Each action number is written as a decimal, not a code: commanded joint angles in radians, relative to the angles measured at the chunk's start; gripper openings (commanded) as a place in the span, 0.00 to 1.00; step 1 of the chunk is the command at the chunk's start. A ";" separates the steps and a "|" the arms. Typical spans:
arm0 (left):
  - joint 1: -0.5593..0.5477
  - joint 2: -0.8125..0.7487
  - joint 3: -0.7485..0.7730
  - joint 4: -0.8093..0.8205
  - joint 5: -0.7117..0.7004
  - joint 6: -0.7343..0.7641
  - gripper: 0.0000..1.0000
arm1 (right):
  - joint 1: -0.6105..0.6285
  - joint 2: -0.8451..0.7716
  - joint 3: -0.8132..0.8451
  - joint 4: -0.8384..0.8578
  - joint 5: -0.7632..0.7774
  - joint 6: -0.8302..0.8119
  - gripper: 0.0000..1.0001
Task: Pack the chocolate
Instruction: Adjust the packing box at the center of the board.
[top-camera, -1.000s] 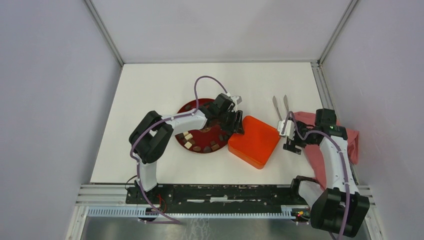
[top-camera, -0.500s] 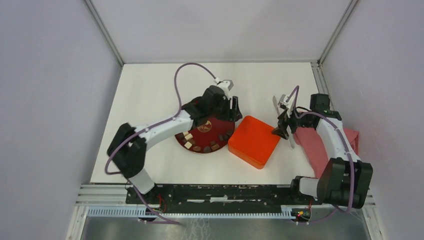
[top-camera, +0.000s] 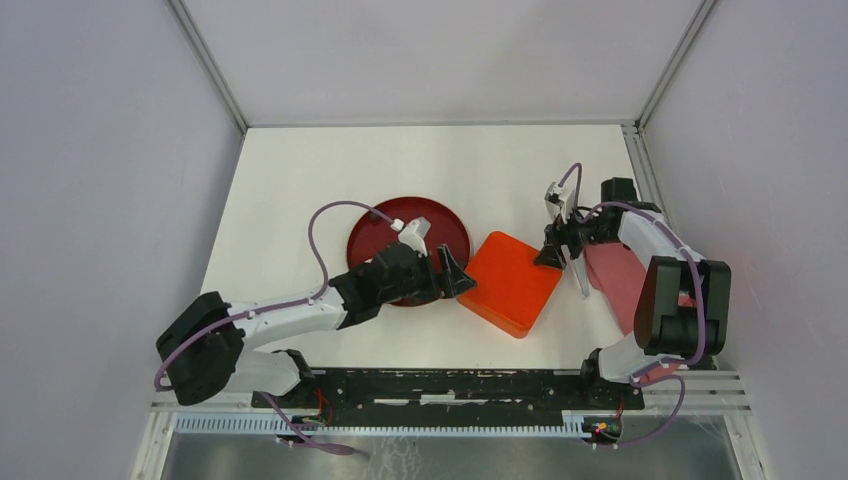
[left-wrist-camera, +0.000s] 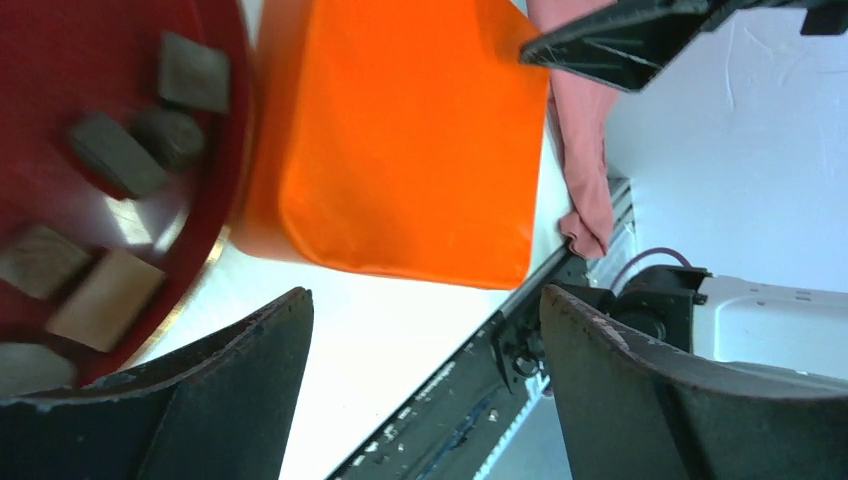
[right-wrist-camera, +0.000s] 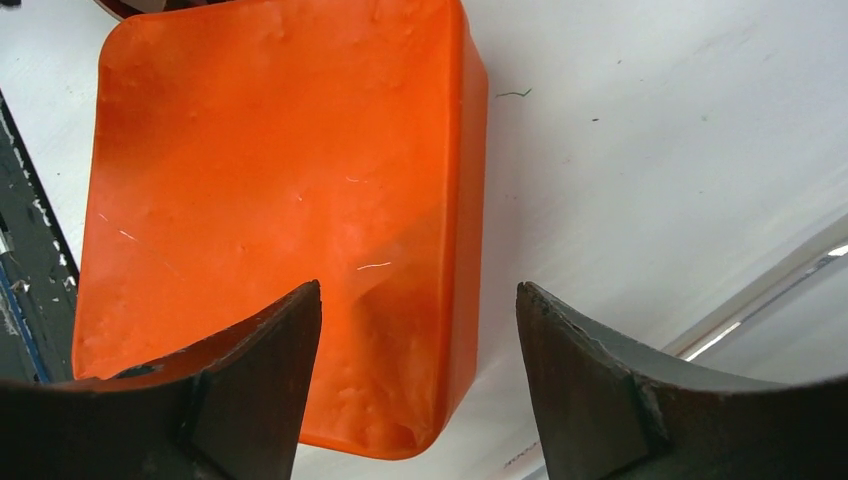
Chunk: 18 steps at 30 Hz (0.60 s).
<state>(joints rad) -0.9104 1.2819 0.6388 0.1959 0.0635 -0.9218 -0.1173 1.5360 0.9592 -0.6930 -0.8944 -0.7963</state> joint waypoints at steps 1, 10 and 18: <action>-0.072 0.023 -0.008 0.134 -0.138 -0.174 0.90 | 0.016 0.020 0.017 -0.033 -0.008 -0.009 0.75; -0.089 0.234 0.018 0.185 -0.160 -0.283 0.95 | 0.013 0.048 0.005 -0.128 0.022 -0.081 0.63; -0.090 0.368 0.146 0.104 -0.157 -0.271 0.83 | 0.010 0.002 -0.065 -0.100 0.060 -0.057 0.53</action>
<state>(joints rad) -0.9974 1.6173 0.6914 0.2935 -0.0769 -1.1648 -0.1127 1.5707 0.9371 -0.7696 -0.8665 -0.8494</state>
